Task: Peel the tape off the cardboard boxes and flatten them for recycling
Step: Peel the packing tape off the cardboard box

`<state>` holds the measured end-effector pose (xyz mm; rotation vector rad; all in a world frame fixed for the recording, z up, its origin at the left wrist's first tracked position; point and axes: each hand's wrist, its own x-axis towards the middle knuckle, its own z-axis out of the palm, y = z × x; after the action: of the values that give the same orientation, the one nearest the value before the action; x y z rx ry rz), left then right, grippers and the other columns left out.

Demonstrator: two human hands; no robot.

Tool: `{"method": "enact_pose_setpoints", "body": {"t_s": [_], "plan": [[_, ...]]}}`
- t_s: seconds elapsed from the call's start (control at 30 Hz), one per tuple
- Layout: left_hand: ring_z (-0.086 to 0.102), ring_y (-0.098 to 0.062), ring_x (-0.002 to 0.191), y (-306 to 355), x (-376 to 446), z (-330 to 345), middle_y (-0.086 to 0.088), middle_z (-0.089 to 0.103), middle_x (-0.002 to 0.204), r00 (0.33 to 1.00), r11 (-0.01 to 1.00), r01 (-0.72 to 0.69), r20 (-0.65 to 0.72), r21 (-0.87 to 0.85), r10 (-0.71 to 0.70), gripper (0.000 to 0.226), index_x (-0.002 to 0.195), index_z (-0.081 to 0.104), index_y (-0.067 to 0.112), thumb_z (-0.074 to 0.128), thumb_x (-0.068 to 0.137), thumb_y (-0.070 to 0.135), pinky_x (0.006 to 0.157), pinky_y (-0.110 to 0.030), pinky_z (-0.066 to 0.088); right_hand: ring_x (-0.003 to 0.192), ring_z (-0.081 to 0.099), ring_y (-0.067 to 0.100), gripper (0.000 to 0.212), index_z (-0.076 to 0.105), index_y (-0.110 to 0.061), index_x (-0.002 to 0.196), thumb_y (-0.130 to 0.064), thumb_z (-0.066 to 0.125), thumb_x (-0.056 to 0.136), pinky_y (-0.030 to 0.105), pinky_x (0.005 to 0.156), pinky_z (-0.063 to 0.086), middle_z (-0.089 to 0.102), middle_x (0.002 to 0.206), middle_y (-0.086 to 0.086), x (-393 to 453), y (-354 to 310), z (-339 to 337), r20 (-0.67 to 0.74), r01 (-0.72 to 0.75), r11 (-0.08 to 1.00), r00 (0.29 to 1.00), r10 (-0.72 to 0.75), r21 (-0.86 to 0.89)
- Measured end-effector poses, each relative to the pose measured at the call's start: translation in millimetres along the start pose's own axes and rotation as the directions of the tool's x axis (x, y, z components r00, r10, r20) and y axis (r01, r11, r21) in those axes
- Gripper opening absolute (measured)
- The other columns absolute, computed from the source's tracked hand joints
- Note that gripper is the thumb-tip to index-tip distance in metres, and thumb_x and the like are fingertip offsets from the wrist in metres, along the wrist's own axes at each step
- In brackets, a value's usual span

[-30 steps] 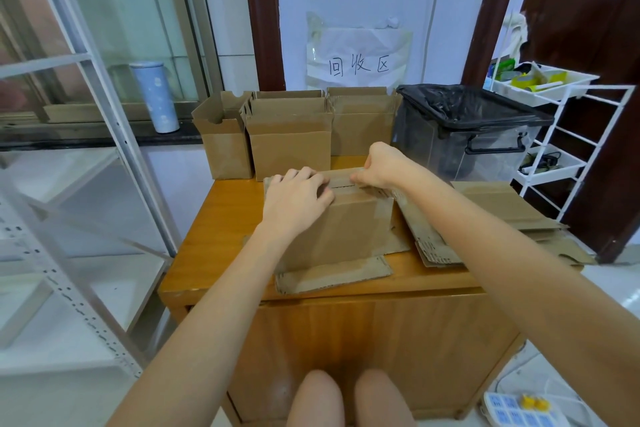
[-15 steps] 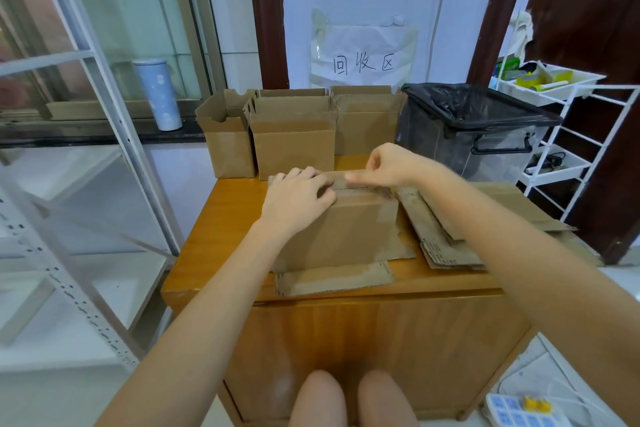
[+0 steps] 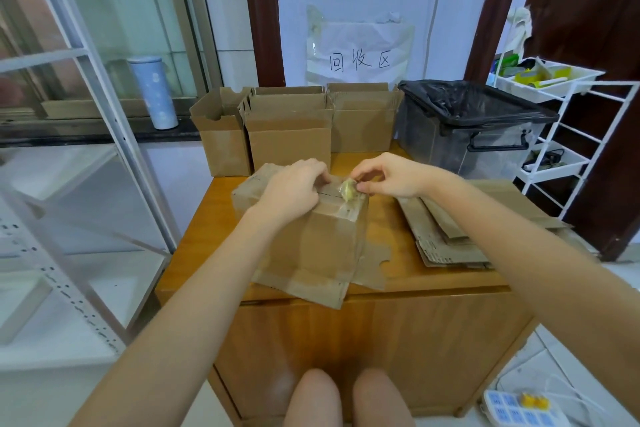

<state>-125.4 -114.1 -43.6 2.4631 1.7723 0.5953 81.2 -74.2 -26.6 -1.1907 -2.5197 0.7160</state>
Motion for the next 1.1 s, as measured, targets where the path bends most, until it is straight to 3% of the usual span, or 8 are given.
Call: {"method": "enact_pose_setpoints", "body": {"t_s": [0.1, 0.27, 0.5, 0.63, 0.77, 0.83, 0.93, 1.1], "plan": [[0.046, -0.013, 0.123, -4, 1, 6, 0.006, 0.052, 0.136, 0.999, 0.989, -0.011, 0.039, -0.147, 0.017, 0.035, 0.126, 0.057, 0.024, 0.041, 0.097, 0.014, 0.101, -0.030, 0.037, 0.103, 0.062, 0.012, 0.015, 0.066, -0.020, 0.102, -0.012, 0.062, 0.091, 0.028, 0.090, 0.053, 0.063, 0.107, -0.004, -1, 2, -5, 0.013, 0.033, 0.997, 0.999, -0.034, 0.067], [0.042, -0.012, 0.125, -8, 2, 7, 0.010, 0.047, 0.140, 0.993, 0.996, -0.069, 0.089, -0.049, 0.073, 0.038, 0.134, 0.052, 0.033, 0.038, 0.100, 0.027, 0.101, -0.031, 0.034, 0.095, 0.062, 0.013, 0.010, 0.068, -0.018, 0.088, -0.009, 0.064, 0.089, 0.029, 0.080, 0.057, 0.059, 0.105, 0.002, 6, 4, -7, -0.021, 0.071, 0.993, 0.997, -0.069, 0.094], [0.042, -0.011, 0.123, -7, 2, 9, 0.011, 0.047, 0.137, 0.995, 0.997, -0.067, 0.067, -0.030, 0.069, 0.036, 0.131, 0.054, 0.035, 0.039, 0.099, 0.031, 0.100, -0.034, 0.035, 0.087, 0.059, 0.004, 0.009, 0.069, -0.012, 0.085, -0.003, 0.066, 0.086, 0.015, 0.085, 0.047, 0.060, 0.091, -0.006, 6, 13, 0, -0.150, 0.154, 0.988, 0.978, -0.148, 0.032], [0.044, -0.011, 0.122, -7, 0, 9, 0.012, 0.048, 0.135, 0.994, 0.995, -0.083, 0.069, -0.060, 0.087, 0.033, 0.127, 0.057, 0.036, 0.041, 0.098, 0.030, 0.100, -0.035, 0.036, 0.085, 0.059, 0.006, 0.013, 0.068, -0.013, 0.084, 0.000, 0.065, 0.086, 0.018, 0.085, 0.048, 0.060, 0.089, -0.004, 6, 14, -2, -0.081, 0.176, 0.978, 0.983, -0.167, 0.109], [0.043, -0.011, 0.122, -8, -3, 7, 0.012, 0.049, 0.135, 0.988, 0.988, -0.106, 0.105, -0.111, 0.118, 0.032, 0.123, 0.059, 0.035, 0.044, 0.097, 0.027, 0.102, -0.038, 0.037, 0.076, 0.054, 0.007, 0.012, 0.065, -0.013, 0.073, -0.007, 0.059, 0.082, 0.021, 0.079, 0.042, 0.057, 0.077, -0.003, 9, 8, 4, 0.027, 0.109, 0.937, 0.992, -0.124, 0.332], [0.043, -0.010, 0.122, -8, -4, 6, 0.012, 0.050, 0.134, 0.986, 0.985, -0.116, 0.104, -0.125, 0.129, 0.032, 0.122, 0.061, 0.034, 0.045, 0.096, 0.025, 0.102, -0.038, 0.036, 0.076, 0.053, 0.008, 0.009, 0.065, -0.012, 0.085, -0.010, 0.056, 0.083, 0.022, 0.077, 0.044, 0.055, 0.078, -0.002, 10, 9, 12, -0.047, 0.090, 0.864, 0.996, -0.077, 0.495], [0.044, -0.008, 0.121, -8, -3, 6, 0.015, 0.051, 0.133, 0.987, 0.982, -0.123, 0.090, -0.143, 0.137, 0.032, 0.121, 0.061, 0.037, 0.046, 0.096, 0.023, 0.102, -0.036, 0.035, 0.096, 0.061, 0.015, 0.025, 0.060, -0.013, 0.117, -0.014, 0.046, 0.097, 0.031, 0.090, 0.048, 0.062, 0.103, 0.003, 3, 20, 19, -0.112, 0.020, 0.666, 0.989, 0.096, 0.746], [0.045, -0.007, 0.119, -10, -1, 8, 0.018, 0.051, 0.130, 0.988, 0.980, -0.116, 0.078, -0.165, 0.130, 0.031, 0.116, 0.061, 0.042, 0.046, 0.096, 0.023, 0.099, -0.037, 0.038, 0.108, 0.062, 0.010, 0.027, 0.068, -0.017, 0.107, -0.012, 0.043, 0.099, 0.022, 0.090, 0.050, 0.069, 0.111, -0.001, -18, 34, 37, -0.092, -0.010, 0.684, 0.989, 0.113, 0.729]]}}
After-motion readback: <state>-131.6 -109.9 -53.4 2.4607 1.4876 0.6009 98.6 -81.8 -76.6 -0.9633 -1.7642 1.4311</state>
